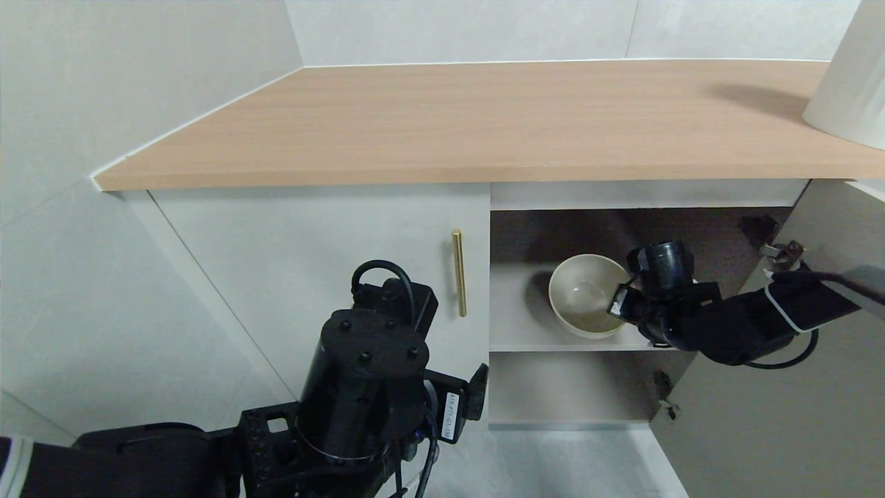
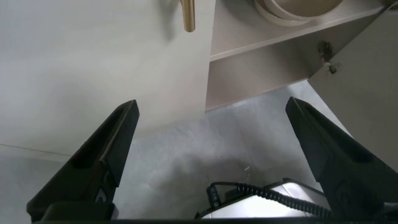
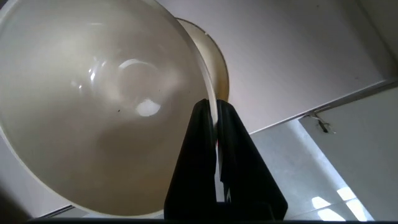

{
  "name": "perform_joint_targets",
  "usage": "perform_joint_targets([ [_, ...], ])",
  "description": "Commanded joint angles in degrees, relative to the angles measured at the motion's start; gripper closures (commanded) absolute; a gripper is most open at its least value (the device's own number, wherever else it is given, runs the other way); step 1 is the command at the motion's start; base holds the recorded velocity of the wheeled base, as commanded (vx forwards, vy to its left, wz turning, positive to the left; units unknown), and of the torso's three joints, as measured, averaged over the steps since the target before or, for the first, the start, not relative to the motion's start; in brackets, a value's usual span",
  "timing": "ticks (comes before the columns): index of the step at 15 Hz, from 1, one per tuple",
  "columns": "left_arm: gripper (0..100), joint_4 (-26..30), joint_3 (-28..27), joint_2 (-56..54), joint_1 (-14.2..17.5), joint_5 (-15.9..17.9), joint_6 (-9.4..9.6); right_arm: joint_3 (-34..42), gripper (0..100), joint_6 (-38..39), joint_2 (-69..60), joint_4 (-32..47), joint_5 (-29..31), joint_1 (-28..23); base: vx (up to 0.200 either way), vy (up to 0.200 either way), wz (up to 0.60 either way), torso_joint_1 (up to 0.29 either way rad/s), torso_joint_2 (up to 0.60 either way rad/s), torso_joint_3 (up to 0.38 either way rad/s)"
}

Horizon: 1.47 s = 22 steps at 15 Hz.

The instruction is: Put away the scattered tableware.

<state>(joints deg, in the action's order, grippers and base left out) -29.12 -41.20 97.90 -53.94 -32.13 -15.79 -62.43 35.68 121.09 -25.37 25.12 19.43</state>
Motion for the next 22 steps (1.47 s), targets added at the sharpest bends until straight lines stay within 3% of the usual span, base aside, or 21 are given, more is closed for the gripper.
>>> perform_joint_targets([
  [1, 0, -0.06, -0.02, 0.01, -0.02, -0.03, -0.03, -0.15, 100, 0.09, 0.38, -0.03, 0.01, -0.45, 0.000, 0.000, 0.00, 0.000, 0.00, 0.000],
  [7, 0, -0.06, -0.02, 0.01, -0.02, -0.03, -0.03, -0.68, 100, 0.44, 1.34, -0.03, 0.01, -0.71, 0.000, 0.000, 0.00, 0.000, 0.00, 0.000],
  [8, 0, -0.06, -0.02, 0.01, -0.02, -0.03, -0.03, -0.68, 0, 0.44, 1.34, -0.03, 0.01, -0.71, 0.000, 0.000, 0.00, 0.000, 0.00, 0.000],
  [12, 0, -0.06, -0.28, 0.01, 1.03, -0.12, -0.03, -0.33, 0, 0.35, 0.38, 0.23, 0.01, -0.62, 0.000, 0.000, 0.00, 0.000, 0.00, 0.000],
  [13, 0, -0.14, -1.07, -0.17, 2.97, -0.12, -0.03, 0.73, 0, 0.35, -1.21, 1.64, -0.34, -0.62, 0.000, 0.000, 0.00, 0.000, 0.00, 0.000],
  [18, 0, 0.38, -2.48, -6.85, 6.83, 0.05, -0.30, 6.79, 0, -1.67, -19.22, 16.32, -6.40, -0.45, 0.000, 0.000, 0.00, 0.000, 0.00, 0.000],
  [19, 0, 2.58, -2.65, -8.78, 7.63, -0.03, -0.03, 7.67, 0, -5.36, -24.23, 20.71, -9.22, -0.18, 0.000, 0.000, 0.00, 0.000, 0.00, 0.000],
  [22, 0, 24.64, -7.05, -19.33, 9.03, 1.81, -1.18, 8.55, 0, -11.78, -38.30, 35.74, -10.71, 5.62, 0.000, 0.000, 0.00, 0.000, 0.00, 0.000],
])
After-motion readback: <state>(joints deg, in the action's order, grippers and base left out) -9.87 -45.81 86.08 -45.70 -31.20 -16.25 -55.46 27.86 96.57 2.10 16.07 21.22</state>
